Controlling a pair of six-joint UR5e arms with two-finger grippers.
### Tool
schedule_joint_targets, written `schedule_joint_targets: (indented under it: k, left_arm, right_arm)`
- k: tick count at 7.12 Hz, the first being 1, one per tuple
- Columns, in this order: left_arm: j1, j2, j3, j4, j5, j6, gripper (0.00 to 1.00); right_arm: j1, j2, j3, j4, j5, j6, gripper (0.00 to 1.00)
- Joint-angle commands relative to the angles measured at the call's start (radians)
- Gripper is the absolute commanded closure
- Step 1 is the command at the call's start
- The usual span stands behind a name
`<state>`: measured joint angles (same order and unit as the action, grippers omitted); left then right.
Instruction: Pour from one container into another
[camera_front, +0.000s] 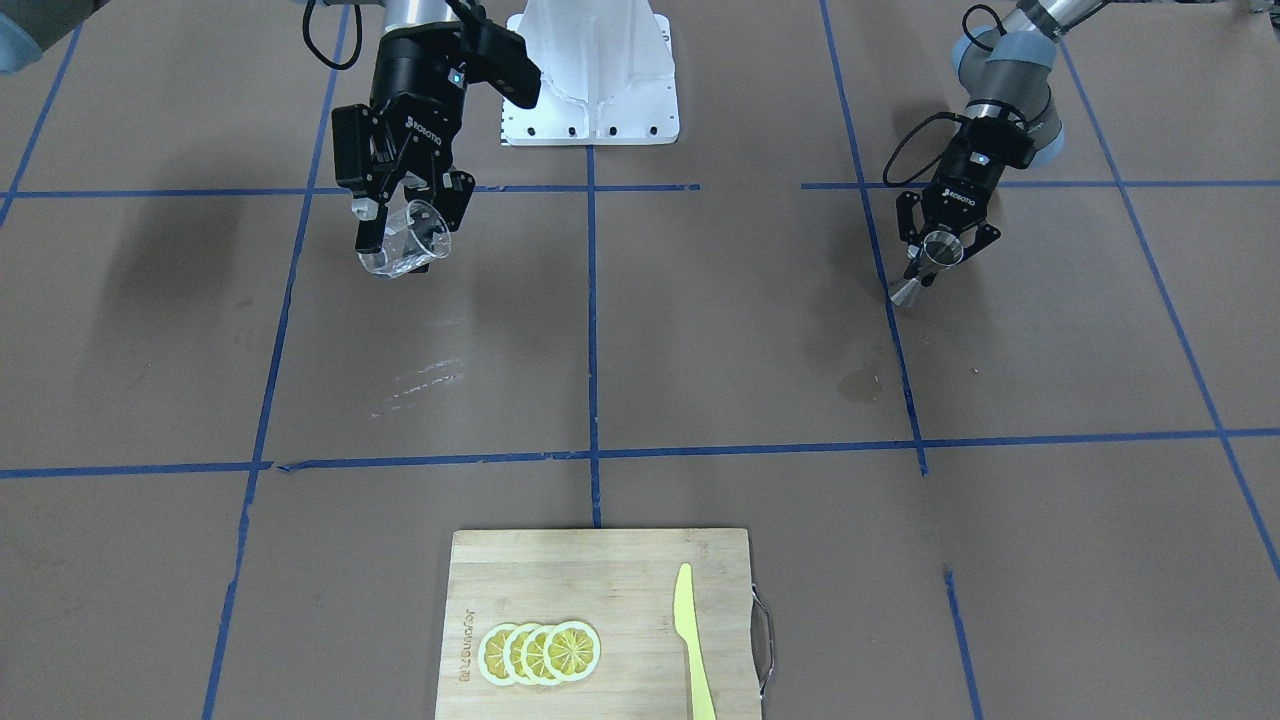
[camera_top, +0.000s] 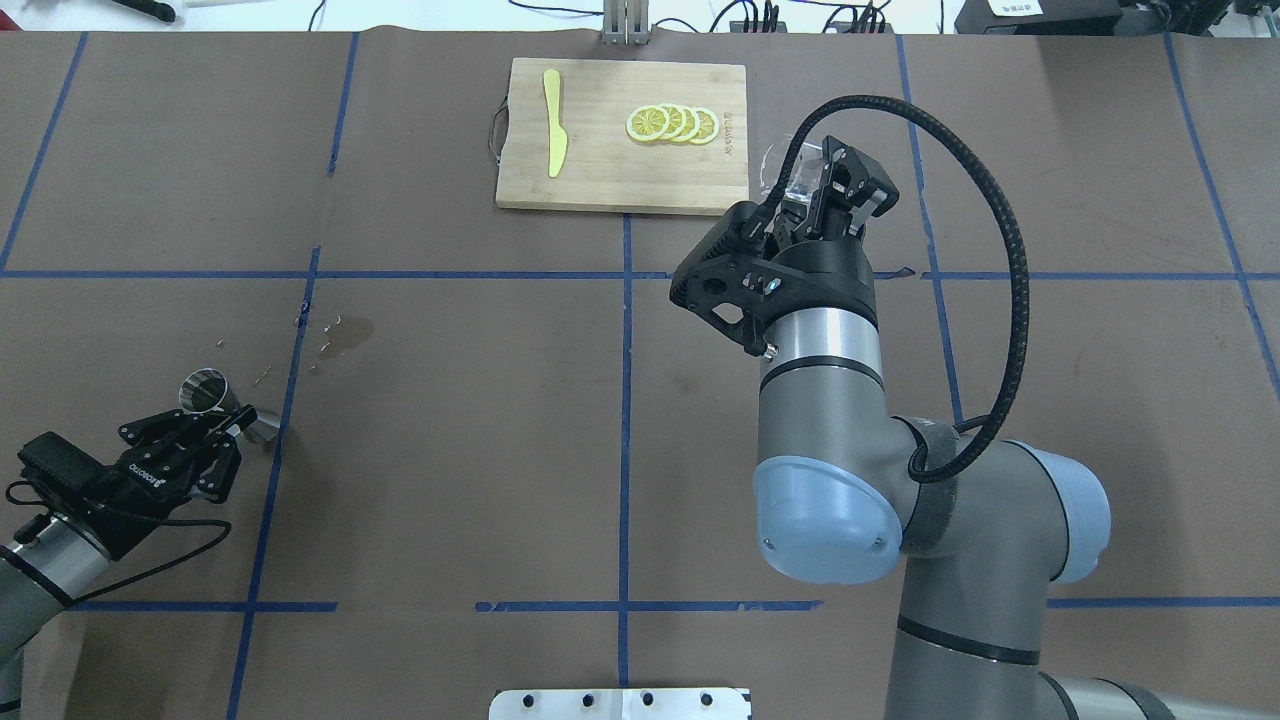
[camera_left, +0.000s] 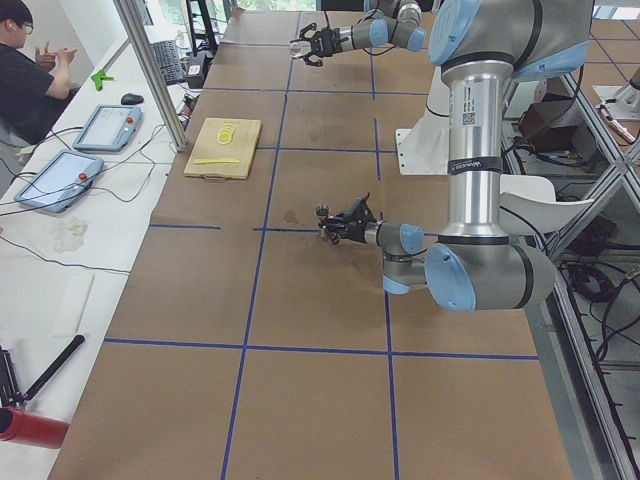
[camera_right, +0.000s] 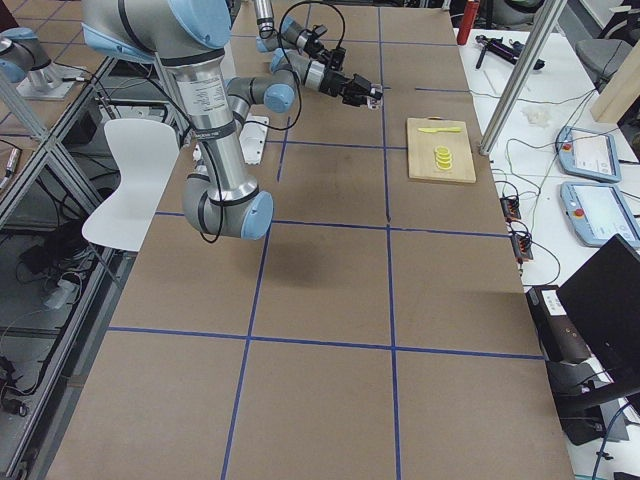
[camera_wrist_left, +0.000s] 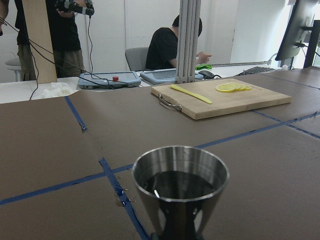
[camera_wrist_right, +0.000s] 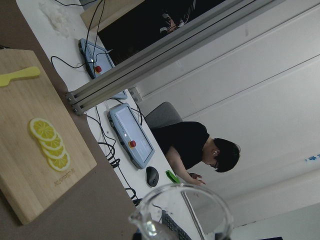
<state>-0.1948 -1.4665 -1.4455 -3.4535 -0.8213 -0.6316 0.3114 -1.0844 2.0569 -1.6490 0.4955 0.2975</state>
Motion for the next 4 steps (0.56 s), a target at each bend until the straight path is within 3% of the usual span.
schedule_joint_targets:
  k: [1, 4]
  left_arm:
    - [0.000, 0.002, 0.011, 0.001, -0.001, 0.000, 1.00]
    - [0.001, 0.002, 0.019, 0.001, -0.001, 0.001, 1.00]
  right_arm:
    - [0.000, 0.000, 0.000, 0.000, 0.000, 0.000, 1.00]
    - [0.000, 0.000, 0.000, 0.000, -0.002, 0.002, 1.00]
